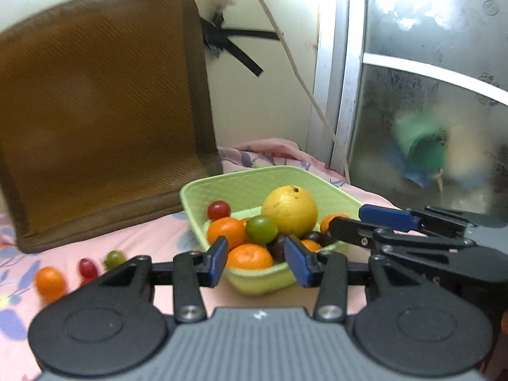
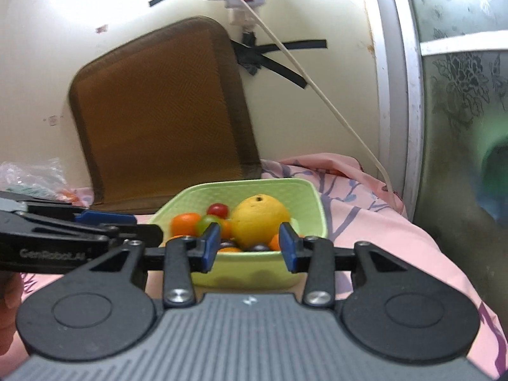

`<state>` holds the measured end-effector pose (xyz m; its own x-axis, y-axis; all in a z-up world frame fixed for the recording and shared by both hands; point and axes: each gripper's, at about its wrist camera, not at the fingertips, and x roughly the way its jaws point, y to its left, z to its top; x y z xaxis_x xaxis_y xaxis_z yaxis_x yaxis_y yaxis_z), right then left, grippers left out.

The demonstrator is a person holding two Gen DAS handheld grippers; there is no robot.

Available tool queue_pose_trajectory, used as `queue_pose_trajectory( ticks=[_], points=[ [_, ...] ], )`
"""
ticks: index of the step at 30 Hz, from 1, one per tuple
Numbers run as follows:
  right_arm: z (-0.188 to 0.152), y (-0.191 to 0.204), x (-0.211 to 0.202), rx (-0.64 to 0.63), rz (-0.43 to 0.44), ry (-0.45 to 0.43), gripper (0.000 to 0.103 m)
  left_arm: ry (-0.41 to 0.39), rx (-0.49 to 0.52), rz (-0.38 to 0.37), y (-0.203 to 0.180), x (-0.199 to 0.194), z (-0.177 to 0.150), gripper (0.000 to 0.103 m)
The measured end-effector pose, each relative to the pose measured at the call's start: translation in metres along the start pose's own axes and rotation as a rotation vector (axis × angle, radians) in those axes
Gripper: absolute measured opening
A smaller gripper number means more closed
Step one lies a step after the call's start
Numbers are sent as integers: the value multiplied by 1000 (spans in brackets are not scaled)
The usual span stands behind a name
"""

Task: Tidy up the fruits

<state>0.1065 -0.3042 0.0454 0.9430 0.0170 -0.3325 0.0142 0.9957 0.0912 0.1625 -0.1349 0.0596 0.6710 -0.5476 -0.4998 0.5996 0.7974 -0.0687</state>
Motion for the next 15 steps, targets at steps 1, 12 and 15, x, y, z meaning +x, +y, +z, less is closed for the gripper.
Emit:
queue_pose_trajectory(
  ticks=[1, 12, 15],
  points=[
    [-1, 4, -4, 0, 10, 3, 44, -3, -4, 6, 0, -10, -5, 42],
    [-50, 43, -66, 63, 51, 98, 44, 109, -135, 123, 0, -72, -75, 42],
    [-54, 48, -75, 92, 61, 127, 44, 129, -142, 148, -3, -79, -90, 43]
  ],
)
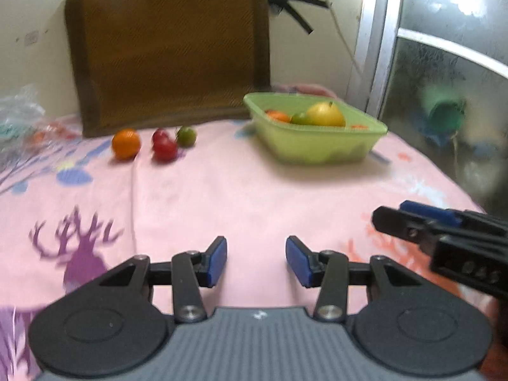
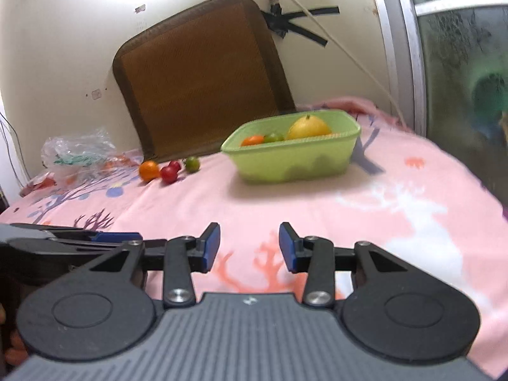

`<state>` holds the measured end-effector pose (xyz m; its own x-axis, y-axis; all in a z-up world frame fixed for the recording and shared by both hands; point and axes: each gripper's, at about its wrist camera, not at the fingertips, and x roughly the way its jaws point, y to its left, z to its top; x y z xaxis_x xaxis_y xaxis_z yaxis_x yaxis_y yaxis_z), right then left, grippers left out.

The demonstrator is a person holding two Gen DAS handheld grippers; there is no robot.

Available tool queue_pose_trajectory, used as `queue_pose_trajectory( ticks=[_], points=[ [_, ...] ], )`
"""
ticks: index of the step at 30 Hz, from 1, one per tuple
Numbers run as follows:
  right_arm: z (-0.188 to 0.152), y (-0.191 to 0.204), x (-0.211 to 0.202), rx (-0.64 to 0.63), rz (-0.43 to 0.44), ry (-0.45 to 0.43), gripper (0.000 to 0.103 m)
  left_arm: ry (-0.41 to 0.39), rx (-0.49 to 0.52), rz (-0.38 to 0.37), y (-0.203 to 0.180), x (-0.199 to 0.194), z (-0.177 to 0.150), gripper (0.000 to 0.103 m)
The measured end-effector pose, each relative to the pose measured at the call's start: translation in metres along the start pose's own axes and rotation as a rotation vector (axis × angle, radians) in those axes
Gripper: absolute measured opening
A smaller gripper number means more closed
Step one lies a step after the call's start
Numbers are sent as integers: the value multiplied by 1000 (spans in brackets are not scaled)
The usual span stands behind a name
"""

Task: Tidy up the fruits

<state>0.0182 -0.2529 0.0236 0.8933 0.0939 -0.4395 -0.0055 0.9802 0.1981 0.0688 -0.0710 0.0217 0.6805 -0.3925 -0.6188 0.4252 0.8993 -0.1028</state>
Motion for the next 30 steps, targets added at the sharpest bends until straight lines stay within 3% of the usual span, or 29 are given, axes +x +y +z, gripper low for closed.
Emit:
queue_pose_trajectory(
  ticks=[9, 17, 30],
  points=[
    [-21, 4, -10, 100, -7, 74, 44, -42, 56, 82, -8, -18, -21, 47],
    [-28, 9, -14, 133, -4, 47, 52, -59, 88, 106, -13, -20, -27, 50],
    [-34, 10, -17, 156, -12, 7, 53, -63, 103, 114, -14, -19, -28, 52]
  ],
)
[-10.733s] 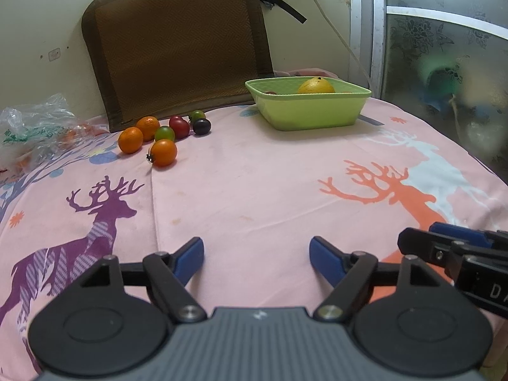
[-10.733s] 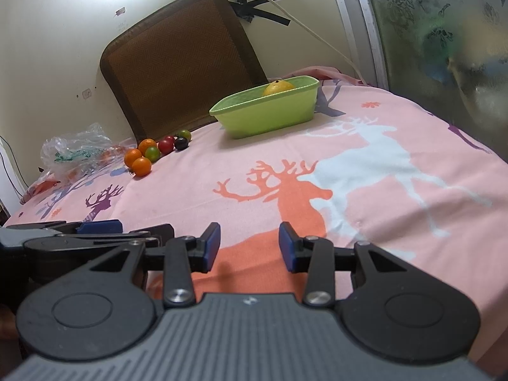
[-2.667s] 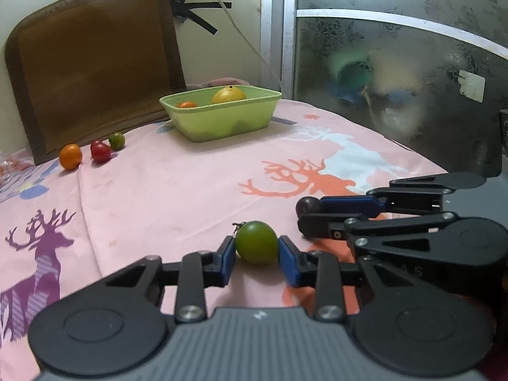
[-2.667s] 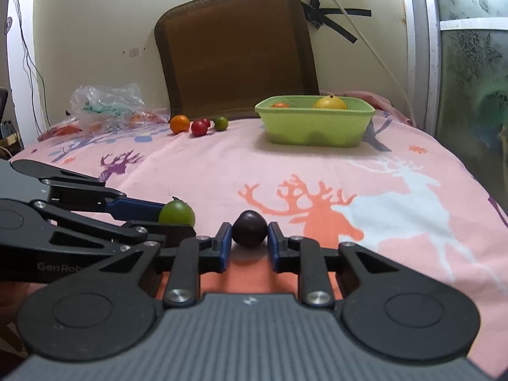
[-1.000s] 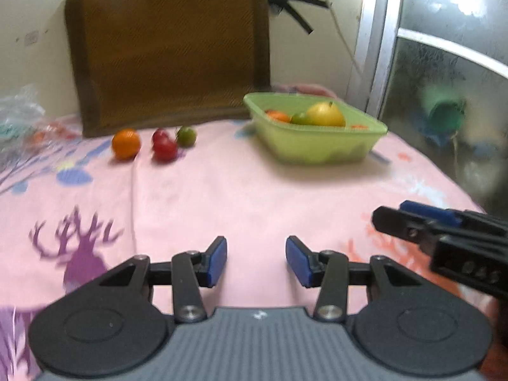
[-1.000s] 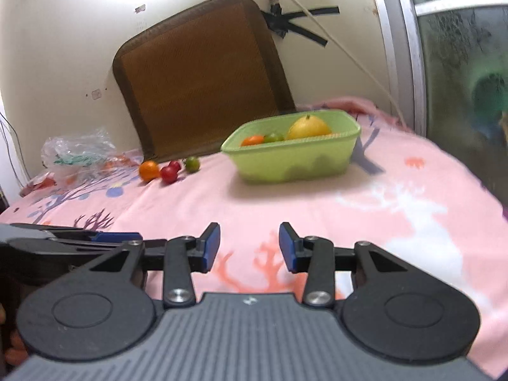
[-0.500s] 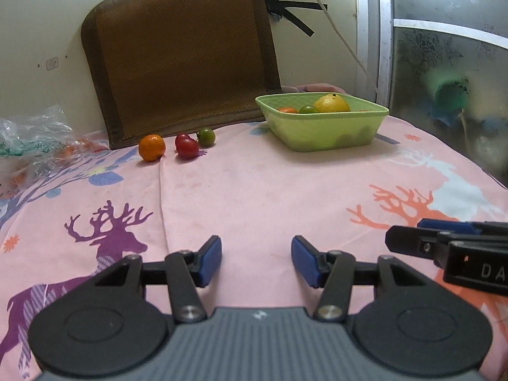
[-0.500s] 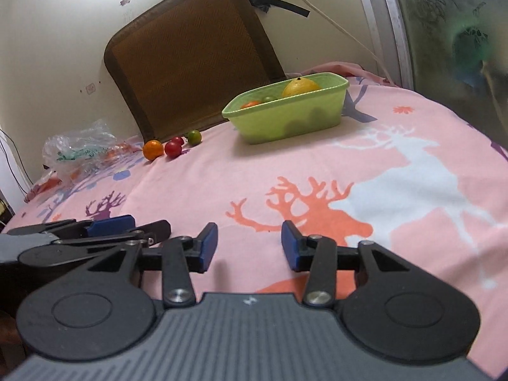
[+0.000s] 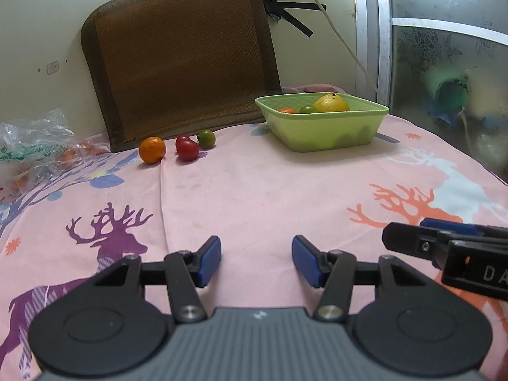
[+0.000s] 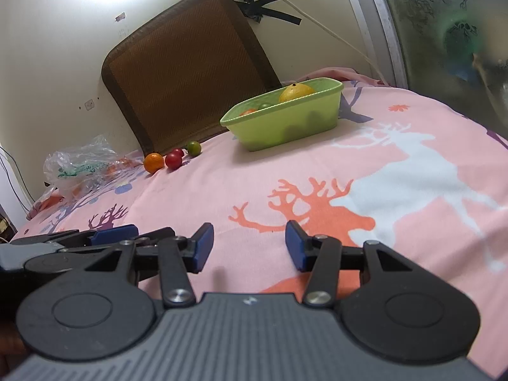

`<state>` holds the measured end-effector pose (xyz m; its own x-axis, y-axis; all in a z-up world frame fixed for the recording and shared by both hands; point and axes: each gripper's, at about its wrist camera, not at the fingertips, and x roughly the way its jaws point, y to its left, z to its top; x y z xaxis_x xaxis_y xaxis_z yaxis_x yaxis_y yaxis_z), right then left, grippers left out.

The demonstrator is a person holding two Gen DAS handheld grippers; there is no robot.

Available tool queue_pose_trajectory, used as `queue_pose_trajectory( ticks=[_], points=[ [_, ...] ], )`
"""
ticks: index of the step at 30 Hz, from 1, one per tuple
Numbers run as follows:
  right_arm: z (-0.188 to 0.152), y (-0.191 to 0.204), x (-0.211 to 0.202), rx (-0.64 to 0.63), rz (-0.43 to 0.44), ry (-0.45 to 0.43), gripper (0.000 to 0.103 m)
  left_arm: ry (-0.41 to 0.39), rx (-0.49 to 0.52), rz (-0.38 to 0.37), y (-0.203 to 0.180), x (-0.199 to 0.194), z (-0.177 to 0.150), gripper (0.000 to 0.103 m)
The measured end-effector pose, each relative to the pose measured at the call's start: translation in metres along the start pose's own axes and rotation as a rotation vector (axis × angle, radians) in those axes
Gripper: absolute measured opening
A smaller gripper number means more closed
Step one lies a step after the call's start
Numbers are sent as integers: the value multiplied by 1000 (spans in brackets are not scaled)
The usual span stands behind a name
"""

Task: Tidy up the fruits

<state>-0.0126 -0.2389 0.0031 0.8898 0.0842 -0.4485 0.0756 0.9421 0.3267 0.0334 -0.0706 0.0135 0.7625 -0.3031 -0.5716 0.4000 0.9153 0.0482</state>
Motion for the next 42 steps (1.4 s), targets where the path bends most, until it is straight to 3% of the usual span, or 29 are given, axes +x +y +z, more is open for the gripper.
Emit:
queue_pose_trajectory(
  ticks=[19, 42],
  points=[
    [-1, 1, 0, -8, -4, 1, 53, 5, -9, 27, 0, 0, 0, 61],
    [-3, 7, 0, -24, -31, -3, 53, 6, -12, 28, 1, 0, 1, 64]
  ],
)
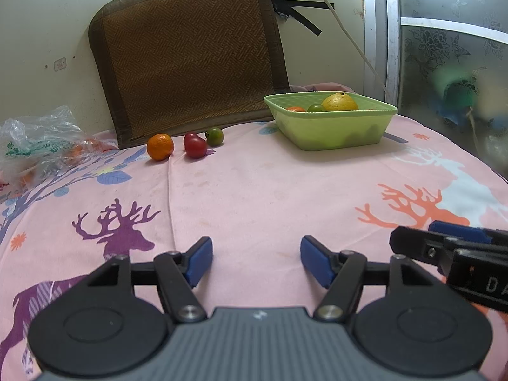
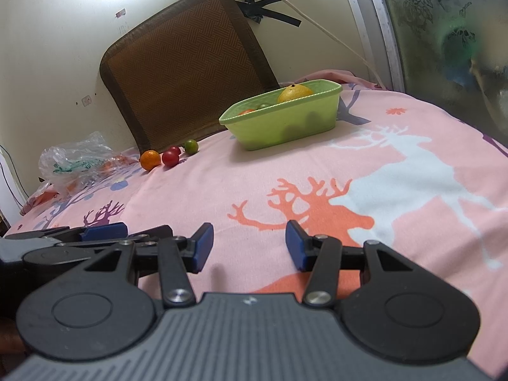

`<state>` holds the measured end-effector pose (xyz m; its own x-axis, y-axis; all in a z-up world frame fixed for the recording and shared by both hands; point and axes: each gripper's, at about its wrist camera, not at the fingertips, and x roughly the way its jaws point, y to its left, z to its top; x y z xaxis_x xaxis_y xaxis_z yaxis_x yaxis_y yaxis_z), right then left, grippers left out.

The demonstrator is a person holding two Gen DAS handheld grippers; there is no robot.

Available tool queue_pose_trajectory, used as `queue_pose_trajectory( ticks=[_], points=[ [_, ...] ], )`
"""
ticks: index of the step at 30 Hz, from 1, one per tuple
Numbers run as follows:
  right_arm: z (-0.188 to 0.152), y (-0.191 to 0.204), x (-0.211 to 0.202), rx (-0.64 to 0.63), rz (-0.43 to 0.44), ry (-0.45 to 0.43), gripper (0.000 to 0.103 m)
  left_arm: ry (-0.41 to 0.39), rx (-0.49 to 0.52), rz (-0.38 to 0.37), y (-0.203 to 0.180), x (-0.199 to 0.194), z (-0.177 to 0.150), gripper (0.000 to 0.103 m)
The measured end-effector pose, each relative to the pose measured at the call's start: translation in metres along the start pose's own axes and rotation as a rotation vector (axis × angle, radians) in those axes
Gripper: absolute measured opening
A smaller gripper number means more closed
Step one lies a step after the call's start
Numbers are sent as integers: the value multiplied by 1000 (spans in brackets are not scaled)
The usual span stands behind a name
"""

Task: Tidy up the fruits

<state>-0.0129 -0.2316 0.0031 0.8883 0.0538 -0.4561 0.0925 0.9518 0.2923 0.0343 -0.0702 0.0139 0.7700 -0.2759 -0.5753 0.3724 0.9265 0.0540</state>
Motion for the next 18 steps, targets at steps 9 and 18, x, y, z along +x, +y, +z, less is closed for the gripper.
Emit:
queue_pose_trajectory(
  ticks=[9, 18],
  points=[
    [8, 12, 8, -72, -5, 40, 52, 2, -103, -22, 31, 0, 2, 73],
    [30, 47, 44, -202, 70, 83, 52, -8, -182, 52, 94, 5, 7, 73]
  ],
)
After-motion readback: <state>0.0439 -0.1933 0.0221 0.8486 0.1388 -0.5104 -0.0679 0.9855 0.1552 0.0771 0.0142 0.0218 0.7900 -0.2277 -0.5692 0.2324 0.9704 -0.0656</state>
